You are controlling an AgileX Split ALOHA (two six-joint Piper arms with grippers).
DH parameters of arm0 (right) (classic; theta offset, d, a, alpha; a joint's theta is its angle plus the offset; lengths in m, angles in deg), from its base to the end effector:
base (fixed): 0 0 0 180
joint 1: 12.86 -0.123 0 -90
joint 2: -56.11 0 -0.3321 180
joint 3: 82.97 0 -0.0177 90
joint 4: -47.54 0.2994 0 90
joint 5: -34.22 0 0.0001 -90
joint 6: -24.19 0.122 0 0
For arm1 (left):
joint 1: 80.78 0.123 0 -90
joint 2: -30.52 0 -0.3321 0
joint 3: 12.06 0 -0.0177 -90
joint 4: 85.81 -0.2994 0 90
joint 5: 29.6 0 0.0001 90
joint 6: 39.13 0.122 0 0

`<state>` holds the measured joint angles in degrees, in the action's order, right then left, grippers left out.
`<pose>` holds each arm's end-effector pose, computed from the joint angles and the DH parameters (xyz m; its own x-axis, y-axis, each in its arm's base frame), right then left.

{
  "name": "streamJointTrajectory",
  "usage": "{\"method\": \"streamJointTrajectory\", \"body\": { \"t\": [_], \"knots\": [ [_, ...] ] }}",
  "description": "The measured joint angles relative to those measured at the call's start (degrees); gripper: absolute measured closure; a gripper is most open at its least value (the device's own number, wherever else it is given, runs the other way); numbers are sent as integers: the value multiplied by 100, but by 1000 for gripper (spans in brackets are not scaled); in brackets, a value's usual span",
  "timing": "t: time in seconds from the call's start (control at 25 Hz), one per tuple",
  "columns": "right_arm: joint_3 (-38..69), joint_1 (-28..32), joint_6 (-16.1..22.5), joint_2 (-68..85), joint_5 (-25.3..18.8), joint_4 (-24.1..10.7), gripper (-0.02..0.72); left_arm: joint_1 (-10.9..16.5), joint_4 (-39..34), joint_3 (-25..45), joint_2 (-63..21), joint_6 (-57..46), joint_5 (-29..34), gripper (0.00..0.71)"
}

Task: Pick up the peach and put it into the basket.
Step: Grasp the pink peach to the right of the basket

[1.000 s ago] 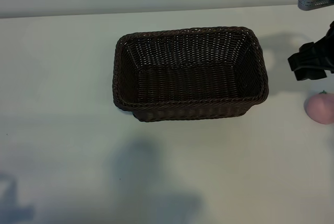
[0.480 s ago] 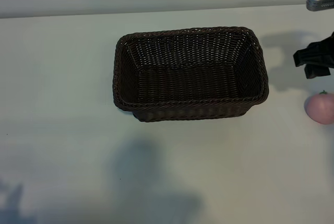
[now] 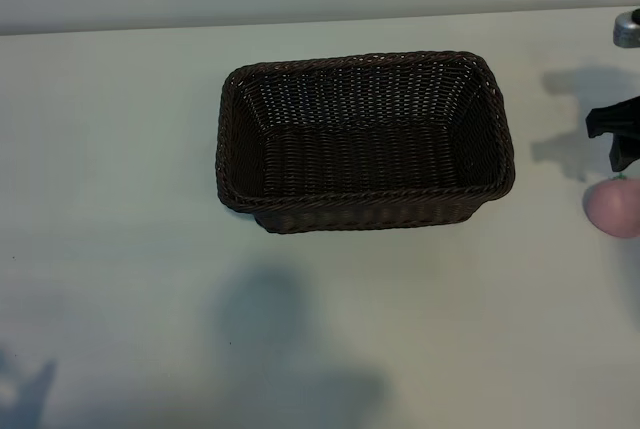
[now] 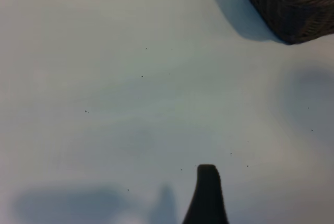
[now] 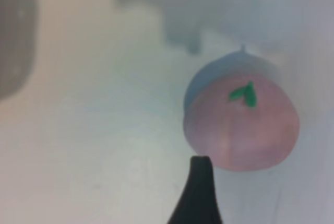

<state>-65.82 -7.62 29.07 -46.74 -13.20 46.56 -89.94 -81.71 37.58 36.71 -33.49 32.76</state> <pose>0.3668 -0.0352 0.1933 -0.9624 0.1621 -0.2182 0.1653 0.9862 0.0038 0.0135 -0.0100 0.2841 -0.4505 0.1385 -0.8820 0.2439 0.9694 0.0277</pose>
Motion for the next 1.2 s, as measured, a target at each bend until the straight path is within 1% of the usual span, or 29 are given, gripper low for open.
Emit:
{"method": "streamJointTrajectory", "body": {
  "t": [0.76,0.84,0.88,0.96,1.12,1.16,1.2],
  "knots": [
    [-2,7,1,-1133,487,7,110,0,-17,0,0,0,0,121],
    [-2,7,1,-1252,507,1,129,0,-22,0,0,0,0,121],
    [-9,7,1,-1318,497,1,154,0,-22,0,0,0,0,121],
    [-28,7,1,-1407,425,1,237,0,-22,0,0,0,0,121],
    [-59,7,12,-1423,349,1,525,0,-22,0,0,0,0,121],
    [-63,7,12,-1423,349,1,582,0,-22,0,0,0,0,121],
    [-70,7,12,-1423,338,1,616,-3,-22,0,0,0,0,121]
  ]
}}
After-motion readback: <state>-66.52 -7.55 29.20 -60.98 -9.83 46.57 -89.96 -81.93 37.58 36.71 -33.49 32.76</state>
